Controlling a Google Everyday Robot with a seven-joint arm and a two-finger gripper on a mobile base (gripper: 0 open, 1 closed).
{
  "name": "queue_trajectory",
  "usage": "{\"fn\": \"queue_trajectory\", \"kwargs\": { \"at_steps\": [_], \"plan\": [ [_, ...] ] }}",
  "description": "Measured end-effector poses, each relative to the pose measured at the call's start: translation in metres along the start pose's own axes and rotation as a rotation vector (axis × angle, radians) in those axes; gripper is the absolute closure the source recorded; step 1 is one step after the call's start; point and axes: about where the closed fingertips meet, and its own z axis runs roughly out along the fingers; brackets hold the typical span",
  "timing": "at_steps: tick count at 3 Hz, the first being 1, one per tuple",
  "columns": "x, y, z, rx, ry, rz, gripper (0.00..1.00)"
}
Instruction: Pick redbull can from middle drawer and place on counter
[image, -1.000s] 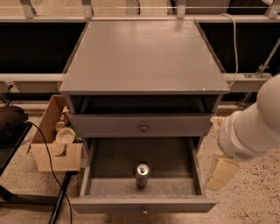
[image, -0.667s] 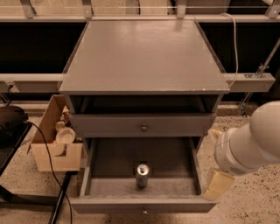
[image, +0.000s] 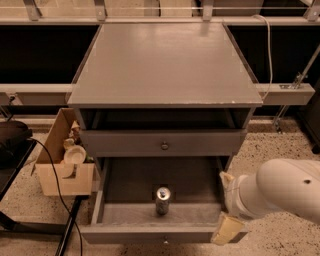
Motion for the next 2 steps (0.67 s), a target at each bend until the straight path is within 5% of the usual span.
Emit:
{"fn": "queue_trajectory", "kwargs": {
  "at_steps": [1, 2],
  "plan": [
    [-0.0005, 0.0053, 0.0510, -0.050, -0.031, 0.009, 0.00],
    [0.0005, 0.0049, 0.0537, -0.048, -0.034, 0.011, 0.00]
  ]
}}
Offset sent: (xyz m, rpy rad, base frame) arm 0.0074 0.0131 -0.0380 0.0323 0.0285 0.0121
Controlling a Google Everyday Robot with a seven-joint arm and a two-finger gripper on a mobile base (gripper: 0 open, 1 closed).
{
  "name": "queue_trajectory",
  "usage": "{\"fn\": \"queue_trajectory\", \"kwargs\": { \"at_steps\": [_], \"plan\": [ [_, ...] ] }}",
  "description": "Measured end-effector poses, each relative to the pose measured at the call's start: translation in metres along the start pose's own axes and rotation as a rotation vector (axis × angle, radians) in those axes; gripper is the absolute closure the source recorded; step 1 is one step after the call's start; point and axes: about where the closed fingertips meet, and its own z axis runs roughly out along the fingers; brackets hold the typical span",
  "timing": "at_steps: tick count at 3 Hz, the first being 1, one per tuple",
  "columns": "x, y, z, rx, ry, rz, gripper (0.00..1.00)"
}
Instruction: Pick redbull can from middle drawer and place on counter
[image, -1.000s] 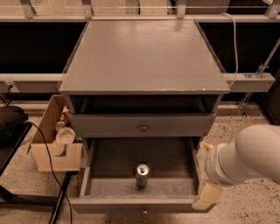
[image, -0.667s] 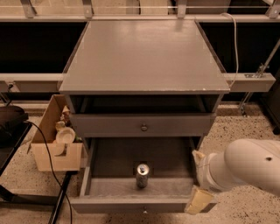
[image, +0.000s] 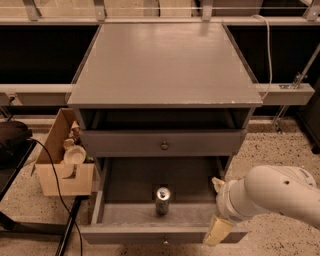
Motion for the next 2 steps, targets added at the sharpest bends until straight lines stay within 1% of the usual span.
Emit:
{"fn": "queue_trajectory", "kwargs": {
  "at_steps": [1, 2],
  "plan": [
    [-0.004, -0.003, 0.012, -0.002, -0.022, -0.003, 0.00],
    [-0.014, -0.016, 0.039, -0.019, -0.053, 0.003, 0.00]
  ]
}}
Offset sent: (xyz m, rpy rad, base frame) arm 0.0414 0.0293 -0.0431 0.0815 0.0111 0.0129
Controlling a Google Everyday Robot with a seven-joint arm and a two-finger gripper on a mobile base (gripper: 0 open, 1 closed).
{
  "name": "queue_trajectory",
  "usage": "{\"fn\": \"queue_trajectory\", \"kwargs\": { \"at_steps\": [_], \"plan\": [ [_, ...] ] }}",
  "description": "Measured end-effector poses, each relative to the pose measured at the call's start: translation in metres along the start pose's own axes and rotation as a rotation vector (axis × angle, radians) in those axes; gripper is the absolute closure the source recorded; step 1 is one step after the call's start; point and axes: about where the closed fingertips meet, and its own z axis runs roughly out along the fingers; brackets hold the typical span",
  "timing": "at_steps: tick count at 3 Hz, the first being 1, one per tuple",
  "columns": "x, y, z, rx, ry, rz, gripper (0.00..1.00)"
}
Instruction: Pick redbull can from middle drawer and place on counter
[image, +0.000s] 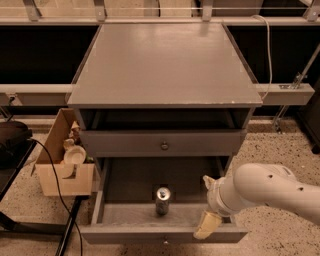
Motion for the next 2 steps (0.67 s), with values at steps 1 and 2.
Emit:
{"fn": "queue_trajectory", "kwargs": {
  "at_steps": [1, 2],
  "plan": [
    [-0.009, -0.009, 0.024, -0.019, -0.026, 0.006, 0.00],
    [-0.016, -0.014, 0.048, -0.048, -0.056, 0.018, 0.00]
  ]
}}
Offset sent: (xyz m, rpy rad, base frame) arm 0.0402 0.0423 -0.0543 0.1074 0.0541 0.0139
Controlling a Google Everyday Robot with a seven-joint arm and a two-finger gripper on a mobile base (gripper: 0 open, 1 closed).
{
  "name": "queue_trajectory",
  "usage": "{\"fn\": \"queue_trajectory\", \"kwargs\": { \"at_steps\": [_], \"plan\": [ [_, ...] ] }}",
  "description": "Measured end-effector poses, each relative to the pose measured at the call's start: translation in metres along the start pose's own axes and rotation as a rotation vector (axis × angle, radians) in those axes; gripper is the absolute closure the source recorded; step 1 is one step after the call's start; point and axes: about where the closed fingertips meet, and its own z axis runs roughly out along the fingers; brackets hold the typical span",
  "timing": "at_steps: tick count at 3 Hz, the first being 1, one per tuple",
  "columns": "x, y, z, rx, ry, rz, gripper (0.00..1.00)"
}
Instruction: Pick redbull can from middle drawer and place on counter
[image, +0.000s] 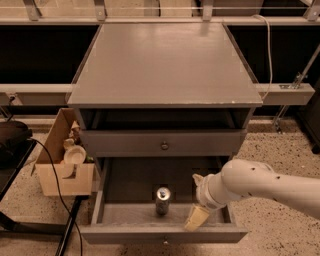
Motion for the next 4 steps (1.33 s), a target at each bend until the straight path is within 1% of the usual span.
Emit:
{"fn": "queue_trajectory", "kwargs": {
  "at_steps": [1, 2, 4],
  "plan": [
    [-0.004, -0.004, 0.055, -0.036, -0.051, 0.037, 0.00],
    [0.000, -0.004, 0.057, -0.039, -0.049, 0.046, 0.00],
    [0.008, -0.010, 0.083, -0.046, -0.108, 0.062, 0.00]
  ]
}}
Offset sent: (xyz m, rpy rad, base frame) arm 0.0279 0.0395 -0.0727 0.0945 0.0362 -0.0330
